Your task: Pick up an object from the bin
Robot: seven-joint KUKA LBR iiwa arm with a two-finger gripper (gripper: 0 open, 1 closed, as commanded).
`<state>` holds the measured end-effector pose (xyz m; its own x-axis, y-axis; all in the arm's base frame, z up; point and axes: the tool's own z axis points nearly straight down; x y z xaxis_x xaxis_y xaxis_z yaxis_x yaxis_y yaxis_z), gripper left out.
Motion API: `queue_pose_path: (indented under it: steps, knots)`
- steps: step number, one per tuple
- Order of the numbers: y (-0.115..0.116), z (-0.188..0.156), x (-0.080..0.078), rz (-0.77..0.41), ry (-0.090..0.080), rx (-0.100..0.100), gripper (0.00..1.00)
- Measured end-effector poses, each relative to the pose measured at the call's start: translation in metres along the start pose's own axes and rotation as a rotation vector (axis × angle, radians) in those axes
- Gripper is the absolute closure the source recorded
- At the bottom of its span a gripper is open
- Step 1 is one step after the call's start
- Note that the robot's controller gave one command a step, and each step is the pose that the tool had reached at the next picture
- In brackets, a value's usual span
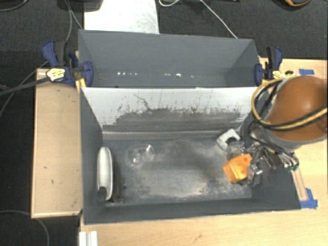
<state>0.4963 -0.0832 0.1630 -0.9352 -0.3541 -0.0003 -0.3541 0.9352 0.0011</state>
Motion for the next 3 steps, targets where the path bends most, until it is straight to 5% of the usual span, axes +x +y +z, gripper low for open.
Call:
queue_pose_path:
  steps: [1, 2, 3]
  knots:
    - [0.0, 0.047, -0.009, 0.015, -0.01, 0.006, 1.0]
    - [0.005, -0.01, -0.011, 0.023, 0.001, -0.001, 1.0]
    - [-0.012, -0.056, -0.05, 0.025, -0.019, 0.009, 1.0]
